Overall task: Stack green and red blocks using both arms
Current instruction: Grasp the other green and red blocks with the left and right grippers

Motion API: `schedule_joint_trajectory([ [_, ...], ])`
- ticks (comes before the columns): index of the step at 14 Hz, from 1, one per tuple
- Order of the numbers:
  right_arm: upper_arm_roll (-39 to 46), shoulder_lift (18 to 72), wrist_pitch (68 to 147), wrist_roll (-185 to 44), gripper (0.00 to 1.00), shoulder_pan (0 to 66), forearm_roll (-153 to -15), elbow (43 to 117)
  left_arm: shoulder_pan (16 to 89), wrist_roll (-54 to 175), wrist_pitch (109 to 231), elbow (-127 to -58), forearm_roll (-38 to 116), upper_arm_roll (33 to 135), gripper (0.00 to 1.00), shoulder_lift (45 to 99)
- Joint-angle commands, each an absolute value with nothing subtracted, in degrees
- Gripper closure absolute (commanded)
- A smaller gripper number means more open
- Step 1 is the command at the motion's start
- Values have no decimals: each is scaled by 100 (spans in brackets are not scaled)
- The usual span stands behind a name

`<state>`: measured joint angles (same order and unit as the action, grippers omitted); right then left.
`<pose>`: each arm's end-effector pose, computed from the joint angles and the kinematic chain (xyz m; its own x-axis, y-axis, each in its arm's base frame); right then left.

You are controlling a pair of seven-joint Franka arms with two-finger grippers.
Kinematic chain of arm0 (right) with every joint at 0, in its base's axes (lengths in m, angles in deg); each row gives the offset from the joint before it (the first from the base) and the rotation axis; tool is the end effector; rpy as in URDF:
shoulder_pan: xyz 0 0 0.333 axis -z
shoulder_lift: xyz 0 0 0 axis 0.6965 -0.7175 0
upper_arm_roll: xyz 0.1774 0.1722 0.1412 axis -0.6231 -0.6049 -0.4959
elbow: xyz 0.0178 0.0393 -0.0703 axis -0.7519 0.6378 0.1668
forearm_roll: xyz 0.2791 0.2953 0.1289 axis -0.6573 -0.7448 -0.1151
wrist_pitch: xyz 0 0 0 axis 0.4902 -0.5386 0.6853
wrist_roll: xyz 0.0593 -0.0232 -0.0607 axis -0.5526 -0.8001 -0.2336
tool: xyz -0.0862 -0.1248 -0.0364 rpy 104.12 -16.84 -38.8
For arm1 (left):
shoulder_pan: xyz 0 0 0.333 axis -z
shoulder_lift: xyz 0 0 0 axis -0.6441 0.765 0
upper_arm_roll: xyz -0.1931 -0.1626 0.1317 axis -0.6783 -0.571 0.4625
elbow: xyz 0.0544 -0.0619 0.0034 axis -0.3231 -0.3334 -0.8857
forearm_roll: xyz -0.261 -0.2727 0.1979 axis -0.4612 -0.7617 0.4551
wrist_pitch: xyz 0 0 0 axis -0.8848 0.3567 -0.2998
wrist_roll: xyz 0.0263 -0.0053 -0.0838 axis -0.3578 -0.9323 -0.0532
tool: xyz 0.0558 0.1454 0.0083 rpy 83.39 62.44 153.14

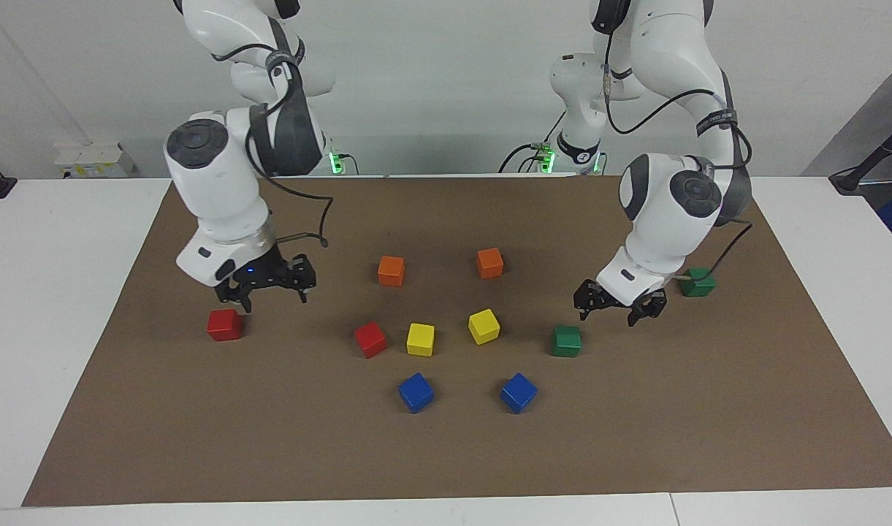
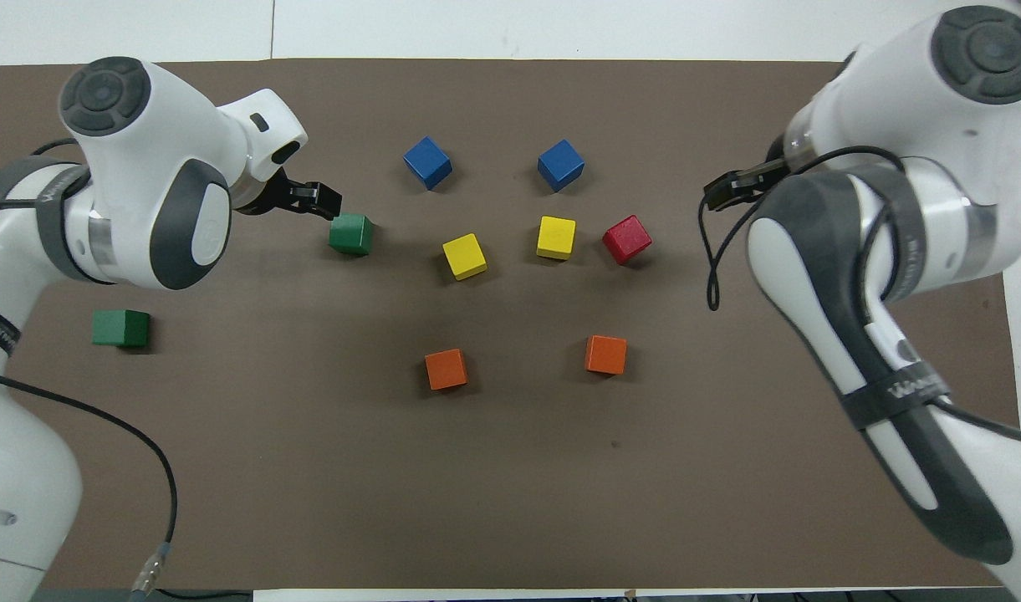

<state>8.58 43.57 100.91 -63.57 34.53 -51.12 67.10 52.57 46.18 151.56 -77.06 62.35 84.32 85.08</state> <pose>0.6674 0.1368 0.3859 0.9697 0.2378 0.0561 0.2367 -0.9713 0.0247 0.6692 -0.1862 0.3029 0.9732 -0.2219 0.0608 -0.2251 -0.9729 0.0531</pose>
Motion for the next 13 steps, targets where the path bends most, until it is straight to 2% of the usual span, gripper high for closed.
schedule_joint_trajectory([
  [1,835,4104,10279,-6226,0,3124,-4854,6555,5433,4663,15412,-7496,6200,8529,0,8864],
  [4,826,3813,10421,-6095,0,2816,-4871,6581,5539,4698,15815,-7654,6218,8537,0,9014],
  [9,826,3435,10771,-6086,0,2815,-4871,6712,5626,4698,16360,-8277,6271,8537,0,8996],
  [13,826,3382,11140,-6086,0,2780,-4871,7011,5671,4716,16466,-8349,6271,8529,0,8996],
])
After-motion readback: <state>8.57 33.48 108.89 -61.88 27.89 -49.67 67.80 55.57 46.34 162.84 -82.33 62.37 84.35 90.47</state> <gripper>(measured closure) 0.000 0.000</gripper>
